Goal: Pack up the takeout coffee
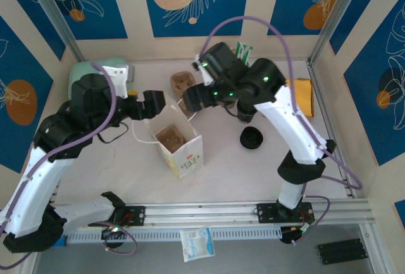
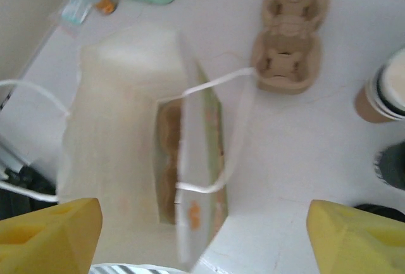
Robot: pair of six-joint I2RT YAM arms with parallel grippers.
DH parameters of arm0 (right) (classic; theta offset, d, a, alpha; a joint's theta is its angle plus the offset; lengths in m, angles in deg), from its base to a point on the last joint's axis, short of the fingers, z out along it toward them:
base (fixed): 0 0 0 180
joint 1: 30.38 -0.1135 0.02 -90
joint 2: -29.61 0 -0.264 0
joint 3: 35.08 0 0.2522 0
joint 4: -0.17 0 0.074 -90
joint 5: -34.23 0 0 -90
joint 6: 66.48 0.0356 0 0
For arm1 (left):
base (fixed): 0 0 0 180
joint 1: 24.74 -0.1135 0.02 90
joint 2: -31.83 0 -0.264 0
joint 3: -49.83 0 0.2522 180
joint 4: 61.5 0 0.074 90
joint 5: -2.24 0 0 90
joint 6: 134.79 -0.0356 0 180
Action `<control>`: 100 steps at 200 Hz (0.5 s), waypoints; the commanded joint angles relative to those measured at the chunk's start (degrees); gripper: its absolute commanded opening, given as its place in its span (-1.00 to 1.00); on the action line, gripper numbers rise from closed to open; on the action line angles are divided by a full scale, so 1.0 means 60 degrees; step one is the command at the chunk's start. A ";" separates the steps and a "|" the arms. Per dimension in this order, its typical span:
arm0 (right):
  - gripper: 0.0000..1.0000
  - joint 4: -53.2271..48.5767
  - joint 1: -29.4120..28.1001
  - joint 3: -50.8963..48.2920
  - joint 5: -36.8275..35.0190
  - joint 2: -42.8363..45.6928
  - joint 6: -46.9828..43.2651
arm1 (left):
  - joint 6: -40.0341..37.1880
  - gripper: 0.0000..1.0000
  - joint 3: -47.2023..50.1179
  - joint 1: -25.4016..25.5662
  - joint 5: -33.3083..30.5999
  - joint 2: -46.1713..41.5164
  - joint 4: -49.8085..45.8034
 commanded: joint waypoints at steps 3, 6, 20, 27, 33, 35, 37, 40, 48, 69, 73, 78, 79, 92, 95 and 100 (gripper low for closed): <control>0.77 0.0111 0.0886 -0.0825 0.0438 0.0773 -0.0030 | -0.0124 0.99 -0.0363 -0.0056 0.0638 0.0334 0.0606; 0.78 0.0169 0.1012 -0.0976 0.0451 0.0861 -0.0034 | -0.0111 0.99 -0.0390 -0.0057 0.0669 0.0389 0.0658; 0.82 0.0465 0.1582 -0.1762 0.0563 0.1240 -0.0088 | -0.0067 0.99 -0.0464 -0.0014 0.0801 0.0649 0.0925; 0.84 0.0668 0.1895 -0.2193 0.0672 0.1458 -0.0104 | -0.0054 0.99 -0.0521 0.0039 0.0851 0.0784 0.1032; 0.86 0.0858 0.2151 -0.2586 0.0772 0.1633 -0.0115 | -0.0050 0.99 -0.0568 0.0076 0.0881 0.0900 0.1102; 0.86 0.0921 0.2241 -0.2701 0.0811 0.1685 -0.0112 | -0.0050 0.99 -0.0585 0.0098 0.0880 0.0944 0.1123; 0.87 0.0977 0.2330 -0.2818 0.0850 0.1738 -0.0111 | -0.0050 0.99 -0.0608 0.0111 0.0895 0.0989 0.1139; 0.88 0.1063 0.2444 -0.2994 0.0898 0.1804 -0.0095 | -0.0039 0.99 -0.0635 0.0133 0.0906 0.1042 0.1168; 0.90 0.1293 0.2788 -0.3430 0.1051 0.1981 -0.0099 | -0.0036 0.99 -0.0706 0.0227 0.0924 0.1209 0.1256; 0.99 0.1796 0.3618 -0.4459 0.1402 0.2310 -0.0046 | -0.0065 0.99 -0.0927 0.0494 0.0886 0.1630 0.1397; 0.98 0.1873 0.3758 -0.4634 0.1429 0.2353 -0.0033 | -0.0074 0.99 -0.0970 0.0547 0.0878 0.1703 0.1425; 0.98 0.1985 0.3937 -0.4821 0.1494 0.2383 -0.0032 | -0.0085 0.99 -0.1036 0.0606 0.0860 0.1808 0.1447; 0.98 0.1998 0.3976 -0.4860 0.1501 0.2389 -0.0025 | -0.0082 0.99 -0.1045 0.0617 0.0858 0.1825 0.1452; 0.98 0.2154 0.4474 -0.5261 0.1710 0.2365 -0.0032 | -0.0105 0.99 -0.1170 0.0794 0.0826 0.2096 0.1529; 0.98 0.2188 0.4609 -0.5352 0.1769 0.2346 -0.0019 | -0.0109 0.99 -0.1209 0.0833 0.0826 0.2159 0.1543; 0.98 0.2233 0.4781 -0.5487 0.1837 0.2316 -0.0001 | -0.0130 0.99 -0.1279 0.0894 0.0814 0.2272 0.1571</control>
